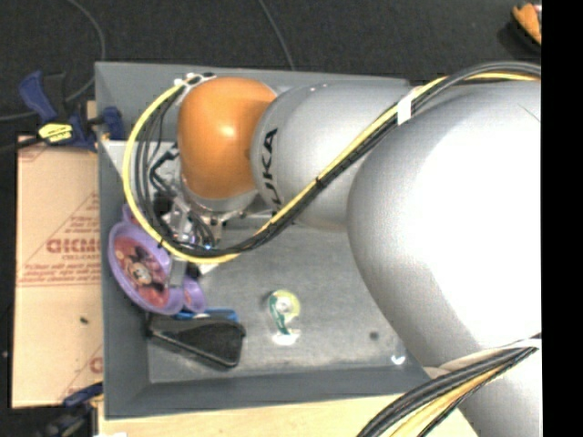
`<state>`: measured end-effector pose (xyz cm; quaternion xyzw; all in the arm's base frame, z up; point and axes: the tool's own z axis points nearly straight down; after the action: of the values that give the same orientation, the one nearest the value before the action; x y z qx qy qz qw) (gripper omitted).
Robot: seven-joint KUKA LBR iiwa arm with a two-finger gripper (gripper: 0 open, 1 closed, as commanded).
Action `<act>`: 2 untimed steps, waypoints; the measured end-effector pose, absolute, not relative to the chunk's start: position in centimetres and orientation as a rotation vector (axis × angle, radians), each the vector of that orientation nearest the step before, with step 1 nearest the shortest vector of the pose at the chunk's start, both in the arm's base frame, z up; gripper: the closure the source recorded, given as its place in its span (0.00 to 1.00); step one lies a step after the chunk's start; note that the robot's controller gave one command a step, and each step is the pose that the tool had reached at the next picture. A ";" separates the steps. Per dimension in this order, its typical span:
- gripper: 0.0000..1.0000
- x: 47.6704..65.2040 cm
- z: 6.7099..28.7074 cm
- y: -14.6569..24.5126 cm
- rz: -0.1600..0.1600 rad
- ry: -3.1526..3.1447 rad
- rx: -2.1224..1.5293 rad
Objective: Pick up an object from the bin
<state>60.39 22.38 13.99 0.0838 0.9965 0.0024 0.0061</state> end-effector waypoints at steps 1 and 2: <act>0.00 65.5 10.1 19.4 0.008 3.055 0.718; 0.00 63.6 8.4 20.7 0.021 3.054 0.530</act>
Offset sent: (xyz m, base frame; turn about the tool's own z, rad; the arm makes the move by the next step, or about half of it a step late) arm 0.0210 -0.0136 -0.0699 0.1715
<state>63.58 20.69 8.42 0.1710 0.9850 0.0067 0.0211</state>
